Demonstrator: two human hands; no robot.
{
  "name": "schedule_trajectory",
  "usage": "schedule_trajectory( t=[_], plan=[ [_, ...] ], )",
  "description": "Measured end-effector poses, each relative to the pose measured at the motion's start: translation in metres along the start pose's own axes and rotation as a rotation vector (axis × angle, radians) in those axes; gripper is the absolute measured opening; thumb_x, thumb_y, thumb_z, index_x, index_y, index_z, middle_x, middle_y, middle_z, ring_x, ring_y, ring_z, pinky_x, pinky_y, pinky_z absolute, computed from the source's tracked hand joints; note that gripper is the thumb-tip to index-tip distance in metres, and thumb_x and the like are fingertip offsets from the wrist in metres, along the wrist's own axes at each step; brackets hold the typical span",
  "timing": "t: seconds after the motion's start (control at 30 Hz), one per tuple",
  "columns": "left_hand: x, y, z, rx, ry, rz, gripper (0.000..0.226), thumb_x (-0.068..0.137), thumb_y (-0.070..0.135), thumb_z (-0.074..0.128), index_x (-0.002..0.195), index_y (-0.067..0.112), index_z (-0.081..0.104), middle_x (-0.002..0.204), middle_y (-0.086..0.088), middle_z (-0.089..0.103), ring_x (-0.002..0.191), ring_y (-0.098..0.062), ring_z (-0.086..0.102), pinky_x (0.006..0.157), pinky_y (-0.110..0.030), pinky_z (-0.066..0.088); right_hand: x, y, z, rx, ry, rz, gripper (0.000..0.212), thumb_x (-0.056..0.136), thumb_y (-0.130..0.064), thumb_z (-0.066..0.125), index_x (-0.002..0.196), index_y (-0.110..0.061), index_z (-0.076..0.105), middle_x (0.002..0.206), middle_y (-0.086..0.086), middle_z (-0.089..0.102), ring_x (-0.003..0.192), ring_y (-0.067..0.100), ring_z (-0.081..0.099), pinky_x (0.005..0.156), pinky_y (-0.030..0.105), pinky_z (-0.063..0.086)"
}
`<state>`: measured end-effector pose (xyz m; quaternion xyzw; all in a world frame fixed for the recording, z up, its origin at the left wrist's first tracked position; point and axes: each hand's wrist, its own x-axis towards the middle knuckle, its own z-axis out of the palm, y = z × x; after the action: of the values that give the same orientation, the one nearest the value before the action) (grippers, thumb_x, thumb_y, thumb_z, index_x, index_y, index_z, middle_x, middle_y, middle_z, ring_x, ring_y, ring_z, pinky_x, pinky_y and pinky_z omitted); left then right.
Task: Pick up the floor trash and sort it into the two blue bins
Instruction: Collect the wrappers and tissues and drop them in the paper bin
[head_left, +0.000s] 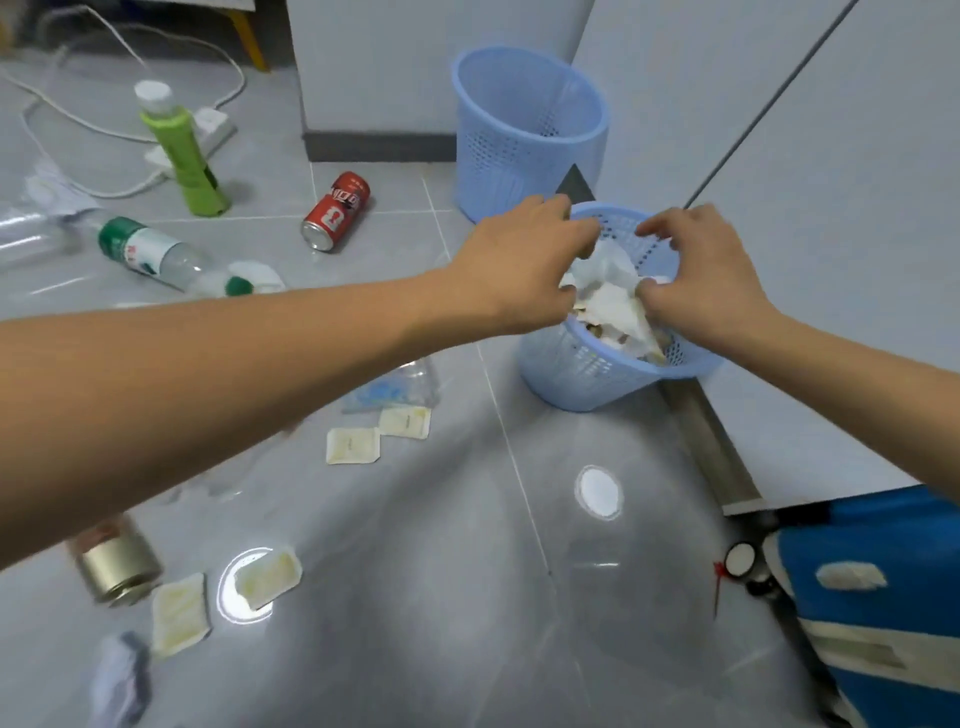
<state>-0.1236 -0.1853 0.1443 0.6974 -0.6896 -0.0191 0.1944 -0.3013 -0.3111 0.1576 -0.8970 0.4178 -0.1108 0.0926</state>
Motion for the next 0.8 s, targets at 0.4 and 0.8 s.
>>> schedule_trajectory(
  t=[0.4,0.8],
  plan=[
    [-0.282,-0.108,-0.032,-0.073,-0.028,-0.31,0.016,0.089,0.041,0.056,0.099,0.028,0.06,0.09,0.012,0.057,0.083,-0.011,0.055,0.066,-0.039,0.051,-0.127,-0.228,0.136,0.365,-0.364,-0.777,0.026,0.081,-0.012,0.062,0.107,-0.018,0.06,0.107,-0.004,0.05,0.099,0.019,0.052,0.078,0.039,0.05],
    [-0.494,-0.04,0.017,-0.027,-0.392,-0.772,0.087,0.072,0.085,0.051,0.146,0.04,0.038,0.147,-0.007,0.038,0.132,-0.032,0.039,0.083,-0.044,0.056,-0.2,-0.277,0.252,-0.237,-0.773,-1.057,0.1,0.074,-0.014,0.073,0.151,-0.044,0.018,0.148,0.006,0.022,0.121,0.032,0.034,0.054,0.03,0.032]
  ],
)
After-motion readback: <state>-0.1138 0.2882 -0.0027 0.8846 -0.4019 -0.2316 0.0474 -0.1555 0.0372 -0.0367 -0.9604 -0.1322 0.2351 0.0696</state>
